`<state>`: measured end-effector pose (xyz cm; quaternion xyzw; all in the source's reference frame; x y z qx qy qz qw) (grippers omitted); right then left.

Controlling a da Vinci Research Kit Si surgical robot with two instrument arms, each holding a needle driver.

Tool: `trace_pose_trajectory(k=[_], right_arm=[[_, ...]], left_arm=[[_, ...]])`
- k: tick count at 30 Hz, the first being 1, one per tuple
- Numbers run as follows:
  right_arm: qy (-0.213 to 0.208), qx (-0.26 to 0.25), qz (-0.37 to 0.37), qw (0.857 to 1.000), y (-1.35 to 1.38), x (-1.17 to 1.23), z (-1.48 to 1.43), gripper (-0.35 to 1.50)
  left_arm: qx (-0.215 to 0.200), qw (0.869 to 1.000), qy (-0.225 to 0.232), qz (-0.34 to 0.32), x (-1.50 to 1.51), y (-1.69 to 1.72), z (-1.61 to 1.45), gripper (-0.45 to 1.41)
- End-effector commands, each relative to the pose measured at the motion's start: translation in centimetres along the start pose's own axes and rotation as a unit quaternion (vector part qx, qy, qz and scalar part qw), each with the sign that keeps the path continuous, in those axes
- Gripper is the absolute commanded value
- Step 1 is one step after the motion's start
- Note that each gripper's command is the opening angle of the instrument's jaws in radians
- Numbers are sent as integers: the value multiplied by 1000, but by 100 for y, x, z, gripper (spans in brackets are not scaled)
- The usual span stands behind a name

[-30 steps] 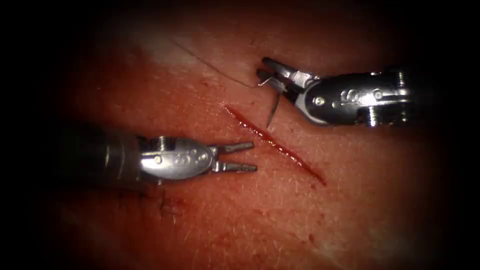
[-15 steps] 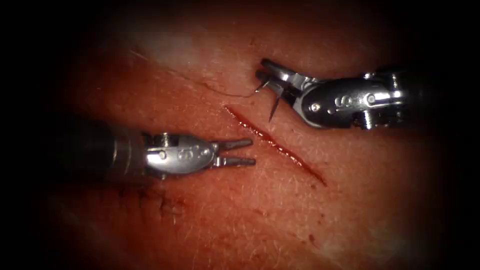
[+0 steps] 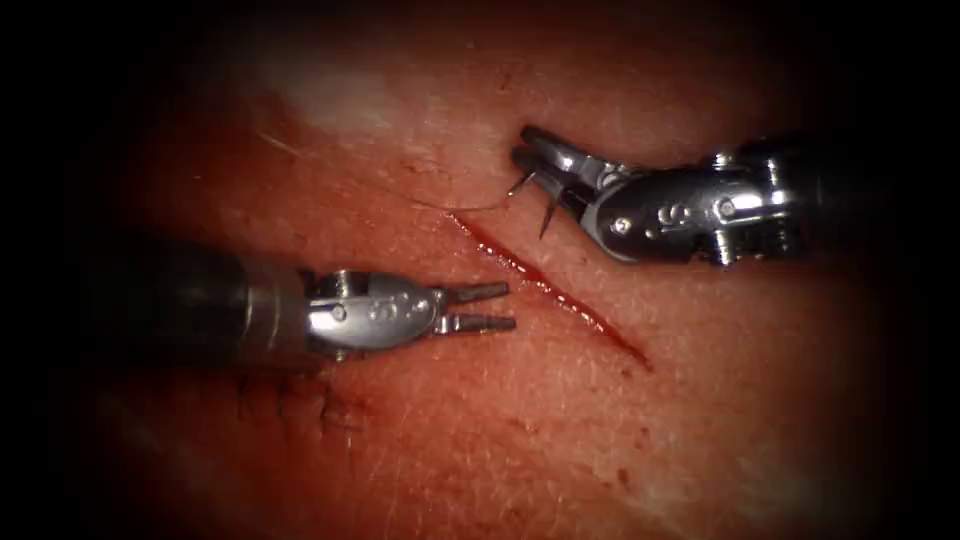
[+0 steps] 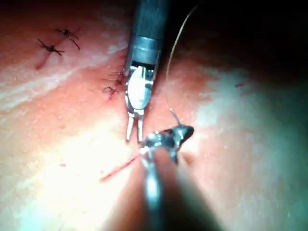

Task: Wound Closure
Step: Use the right grasper to pass the needle through the top of the cut

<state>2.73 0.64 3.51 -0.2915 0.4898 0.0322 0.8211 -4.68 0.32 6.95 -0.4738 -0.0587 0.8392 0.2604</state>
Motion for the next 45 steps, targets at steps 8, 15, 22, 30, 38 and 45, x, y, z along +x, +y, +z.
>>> trace_pose_trajectory(k=[8, 15, 22, 30, 38, 45], right_arm=[[1, -3, 3, 1000, -7, 4, 4, -35], [1, -4, 6, 1000, -5, 10, 3, -35], [1, -2, -1, 1000, -15, 4, 6, -35], [-2, 1, -6, 1000, -23, -2, 7, -35], [-1, 0, -10, 1000, -33, -5, 6, -35], [-3, -2, -28, 1000, -56, -9, 6, -35]], left_arm=[[0, 1000, 0, -1, -7, 3, 7, -5], [0, 1000, -1, -3, -9, 3, 8, -5], [0, 1000, -1, -3, -9, 3, 8, -5], [-2, 1000, -1, -3, -9, 3, 8, -5], [-3, 1000, -1, -3, -9, 2, 7, -1], [-4, 1000, -1, -5, -11, 1, 4, -1]])
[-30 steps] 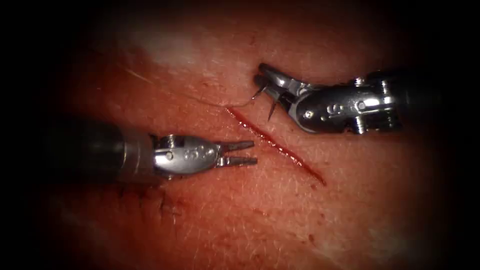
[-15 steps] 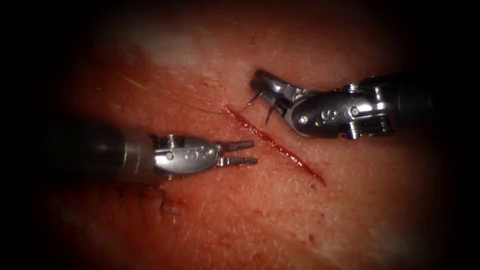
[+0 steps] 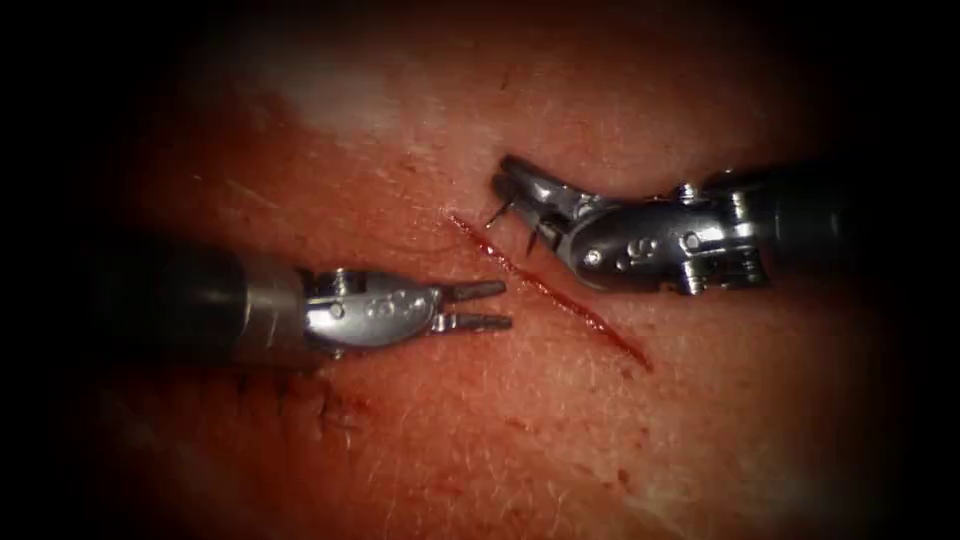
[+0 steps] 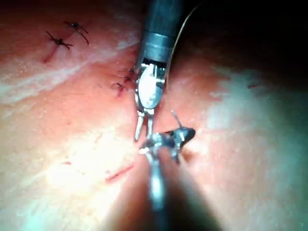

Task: Wound Closure
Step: Use the right grasper to pass the needle through the top of the cut

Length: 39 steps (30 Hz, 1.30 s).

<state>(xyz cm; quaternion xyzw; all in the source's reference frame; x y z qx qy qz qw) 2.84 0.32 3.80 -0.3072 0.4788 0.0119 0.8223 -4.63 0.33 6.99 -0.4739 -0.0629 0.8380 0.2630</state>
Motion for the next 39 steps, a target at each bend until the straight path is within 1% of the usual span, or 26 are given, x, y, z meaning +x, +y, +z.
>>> trace_pose_trajectory(k=[1, 3, 4, 8, 16, 21, 27, 31, 36, 39], right_arm=[[2, 1, -4, 1000, -15, 1, 2, -35], [2, 0, -23, 1000, -20, 2, 0, -35], [3, 2, -32, 999, -21, 5, -1, -35], [3, 1, -42, 999, -19, 9, -2, -35], [4, 9, -54, 998, -44, 2, -1, -35], [0, 16, -62, 998, -63, 1, 2, -35], [-5, 21, -66, 998, -72, 2, 5, -35], [-8, 30, -73, 997, -78, -1, 0, -35], [-13, 41, -64, 997, -87, -5, -4, -35], [-14, 51, -59, 997, -92, -11, -13, -35]], left_arm=[[-1, 1000, 0, -3, -7, 6, 6, -1], [-2, 1000, -3, -2, -11, 6, 4, 2], [-3, 1000, -4, -4, -13, 4, 3, 9], [-2, 1000, -4, -9, -14, 0, 8, 2], [0, 1000, -9, -14, -24, 4, 7, 4], [-2, 1000, -16, -20, -35, 4, 4, 4], [-6, 999, -23, -23, -46, 0, 0, 4], [-6, 999, -23, -26, -46, -1, -1, 2], [-6, 999, -24, -26, -46, 0, -2, 0], [-6, 999, -24, -26, -46, 0, -2, 0]])
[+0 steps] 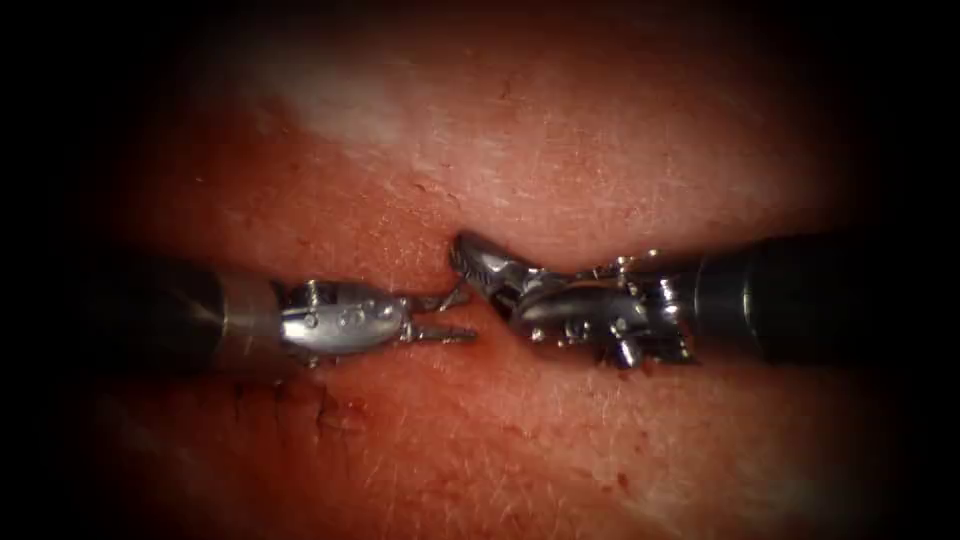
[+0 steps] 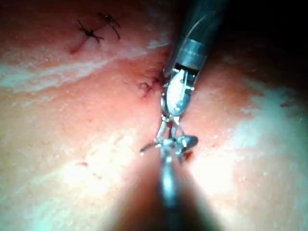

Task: Wound Closure
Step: Use the right grasper to pass the needle through the top of the cut

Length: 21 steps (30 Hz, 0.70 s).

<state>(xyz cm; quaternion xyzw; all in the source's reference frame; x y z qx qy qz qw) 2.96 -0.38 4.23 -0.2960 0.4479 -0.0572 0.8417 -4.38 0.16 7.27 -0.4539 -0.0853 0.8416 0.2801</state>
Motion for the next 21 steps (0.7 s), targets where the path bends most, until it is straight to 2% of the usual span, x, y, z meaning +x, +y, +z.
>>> trace_pose_trajectory(k=[1, 5, 11, 14, 21], right_arm=[[-3, 5, 7, 1000, -10, -3, -3, -35], [-21, 14, 42, 999, -14, -15, -12, -35], [-51, 10, 67, 996, -17, -25, -10, -35], [-47, 1, 73, 996, -11, -22, -9, -35], [-25, -24, 74, 997, 30, 2, -5, -35]], left_arm=[[-1, 1000, -1, 0, -7, 5, 6, -1], [-1, 1000, -1, 0, -6, 5, 6, -3], [-1, 1000, -2, -1, -6, 5, 6, -3], [-1, 1000, -2, -1, -5, 5, 6, -3], [-1, 1000, -2, -3, -2, 10, 10, -8]])
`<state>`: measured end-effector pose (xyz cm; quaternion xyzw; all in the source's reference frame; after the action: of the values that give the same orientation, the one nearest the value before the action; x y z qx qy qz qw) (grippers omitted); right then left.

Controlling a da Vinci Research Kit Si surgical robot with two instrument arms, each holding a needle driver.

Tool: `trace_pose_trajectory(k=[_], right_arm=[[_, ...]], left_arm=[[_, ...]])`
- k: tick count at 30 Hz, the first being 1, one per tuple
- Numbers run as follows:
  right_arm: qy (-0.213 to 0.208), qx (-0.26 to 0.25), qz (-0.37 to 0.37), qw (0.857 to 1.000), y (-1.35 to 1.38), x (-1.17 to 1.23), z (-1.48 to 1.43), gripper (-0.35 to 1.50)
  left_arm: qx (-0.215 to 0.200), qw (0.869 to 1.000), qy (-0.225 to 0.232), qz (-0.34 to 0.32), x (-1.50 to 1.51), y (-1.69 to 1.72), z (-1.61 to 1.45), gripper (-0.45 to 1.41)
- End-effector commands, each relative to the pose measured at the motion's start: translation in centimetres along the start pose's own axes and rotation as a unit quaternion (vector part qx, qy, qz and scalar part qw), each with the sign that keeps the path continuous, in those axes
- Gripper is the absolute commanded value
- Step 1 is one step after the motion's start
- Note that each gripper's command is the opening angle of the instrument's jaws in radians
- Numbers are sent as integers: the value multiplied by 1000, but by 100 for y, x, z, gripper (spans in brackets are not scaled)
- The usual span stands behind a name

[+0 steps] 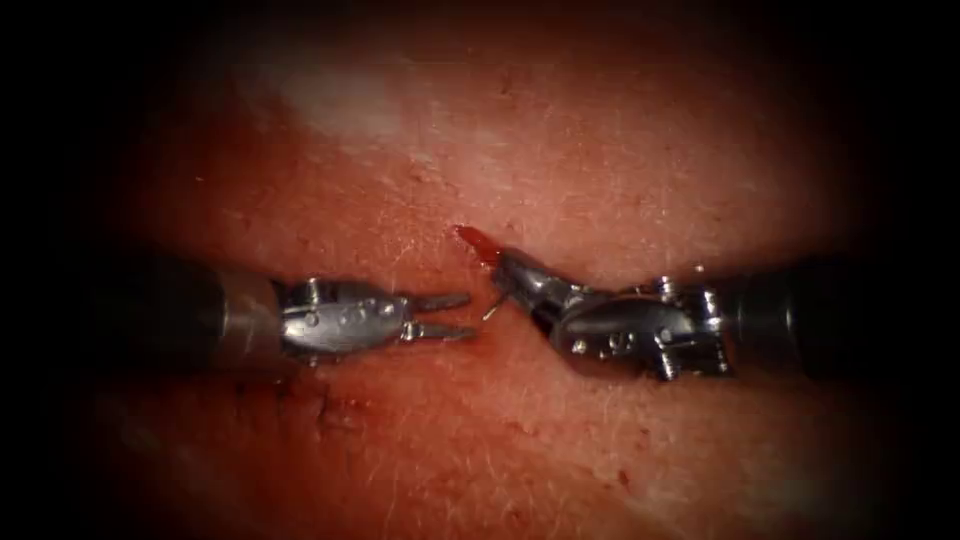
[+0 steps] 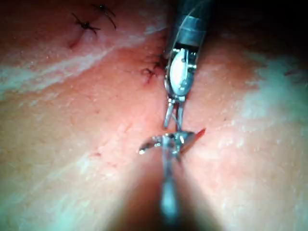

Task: Wound Closure
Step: Use the right grasper to pass the needle through the top of the cut

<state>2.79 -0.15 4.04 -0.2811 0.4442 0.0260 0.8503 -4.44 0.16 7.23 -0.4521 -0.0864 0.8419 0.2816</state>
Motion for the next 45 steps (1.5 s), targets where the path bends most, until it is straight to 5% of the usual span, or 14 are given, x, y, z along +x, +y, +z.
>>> trace_pose_trajectory(k=[1, 14, 20, 29, 45], right_arm=[[13, 1, 0, 1000, 1, 10, 5, -35], [32, -24, 11, 999, 46, 16, 9, -35], [37, -23, 97, 994, 70, 5, 5, -35], [42, -17, 184, 982, 80, -20, 2, -35], [32, -32, 217, 975, 86, -18, 1, -35]], left_arm=[[-1, 1000, 0, -1, -7, 6, 9, -8], [-3, 1000, 0, -2, -6, 9, 10, -10], [-4, 1000, -2, -2, -6, 10, 11, -10], [-7, 1000, -1, -2, -4, 12, 13, -10], [-9, 1000, -1, -3, -3, 15, 15, -11]])
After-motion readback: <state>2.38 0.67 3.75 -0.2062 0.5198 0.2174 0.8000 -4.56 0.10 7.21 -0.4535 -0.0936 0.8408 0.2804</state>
